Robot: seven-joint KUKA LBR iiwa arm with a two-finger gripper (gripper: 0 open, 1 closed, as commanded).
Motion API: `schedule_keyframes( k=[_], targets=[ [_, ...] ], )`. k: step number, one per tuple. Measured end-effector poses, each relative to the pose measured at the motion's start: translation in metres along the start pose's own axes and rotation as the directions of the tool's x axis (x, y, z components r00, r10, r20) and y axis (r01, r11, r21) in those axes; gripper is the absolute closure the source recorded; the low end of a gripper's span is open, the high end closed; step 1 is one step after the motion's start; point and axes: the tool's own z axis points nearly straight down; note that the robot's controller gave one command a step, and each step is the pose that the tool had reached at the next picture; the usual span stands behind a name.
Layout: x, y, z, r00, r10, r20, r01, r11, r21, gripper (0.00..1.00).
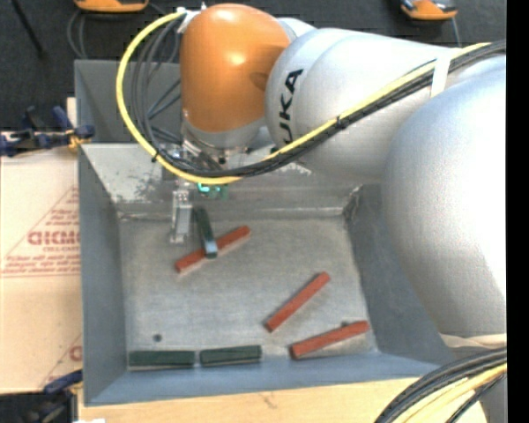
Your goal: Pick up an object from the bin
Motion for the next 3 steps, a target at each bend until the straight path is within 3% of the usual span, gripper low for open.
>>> schedule_keyframes(
  k=[1, 2, 3],
  targets=[
    [0.004, -0.091, 0.147, 0.957, -0.29, 0.008, 0.29, 0.957, 0.004, 0.0],
    [-0.009, -0.114, 0.113, 0.855, -0.518, 0.01, 0.518, 0.855, 0.009, 0.0],
    [-0.015, -0.119, 0.114, 0.842, -0.54, 0.01, 0.54, 0.842, 0.008, 0.0]
  ],
)
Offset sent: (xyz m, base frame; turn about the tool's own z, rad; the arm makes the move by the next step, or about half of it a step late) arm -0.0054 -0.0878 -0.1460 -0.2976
